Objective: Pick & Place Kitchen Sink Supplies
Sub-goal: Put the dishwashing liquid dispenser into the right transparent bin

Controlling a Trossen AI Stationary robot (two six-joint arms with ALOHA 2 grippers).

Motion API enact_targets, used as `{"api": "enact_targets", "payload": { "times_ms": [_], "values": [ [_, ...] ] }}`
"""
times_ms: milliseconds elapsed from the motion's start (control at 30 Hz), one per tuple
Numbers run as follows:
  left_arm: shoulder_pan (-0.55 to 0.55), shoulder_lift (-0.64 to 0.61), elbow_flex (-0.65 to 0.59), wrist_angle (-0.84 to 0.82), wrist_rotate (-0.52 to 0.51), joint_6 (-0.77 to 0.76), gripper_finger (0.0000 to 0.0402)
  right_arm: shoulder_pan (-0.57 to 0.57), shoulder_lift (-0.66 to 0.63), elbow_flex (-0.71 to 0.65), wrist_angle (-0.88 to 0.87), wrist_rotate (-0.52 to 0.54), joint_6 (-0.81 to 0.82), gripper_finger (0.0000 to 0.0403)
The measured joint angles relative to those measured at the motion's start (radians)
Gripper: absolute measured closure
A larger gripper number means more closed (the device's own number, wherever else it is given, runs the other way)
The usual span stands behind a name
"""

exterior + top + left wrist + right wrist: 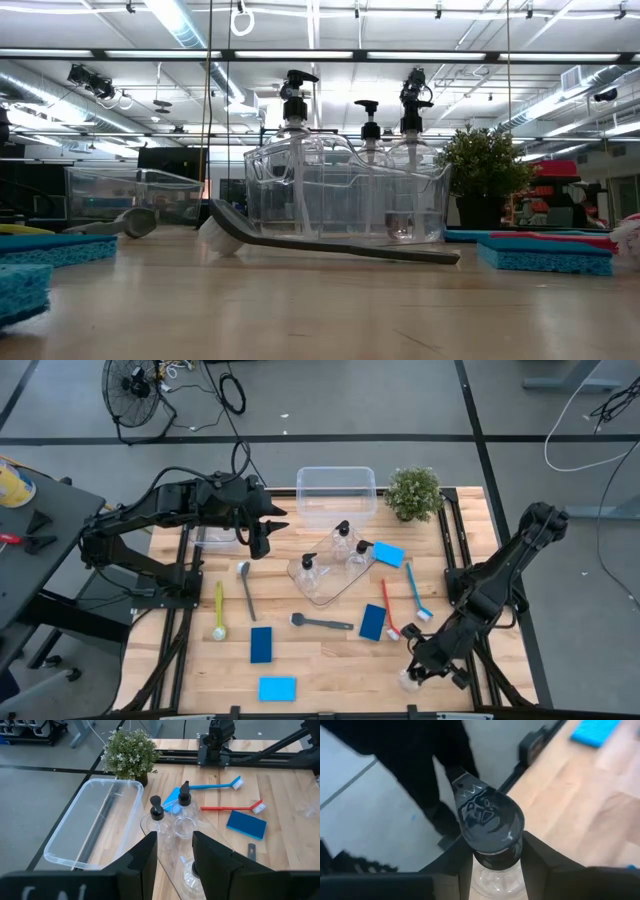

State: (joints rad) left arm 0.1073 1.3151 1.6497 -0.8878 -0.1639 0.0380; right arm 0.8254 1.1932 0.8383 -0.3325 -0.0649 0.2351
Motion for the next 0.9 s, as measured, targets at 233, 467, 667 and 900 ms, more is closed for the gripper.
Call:
{"api": "enact_targets", "payload": {
  "times_ms": [233,467,667,900],
  "values": [
    [0.0,0.0,0.0,0.013,0.0,0.001,0.0273,-0.055,-0.081,0.0,-0.023,0.042,0.07,0.0281],
    [0.0,0.0,0.0,0.079,0.0,0.057,0.0273,-0.15,-0.163,0.0,-0.082,0.085,0.074,0.0281],
    [0.0,0.0,0.0,0.106,-0.018,0.087,0.0273,-0.249,-0.206,0.001,-0.089,0.084,0.049,0.0282],
    [0.003,0.0,0.0,0.116,-0.069,0.09,0.0273,-0.395,-0.198,0.088,-0.134,0.085,-0.08,0.0282]
  ]
}}
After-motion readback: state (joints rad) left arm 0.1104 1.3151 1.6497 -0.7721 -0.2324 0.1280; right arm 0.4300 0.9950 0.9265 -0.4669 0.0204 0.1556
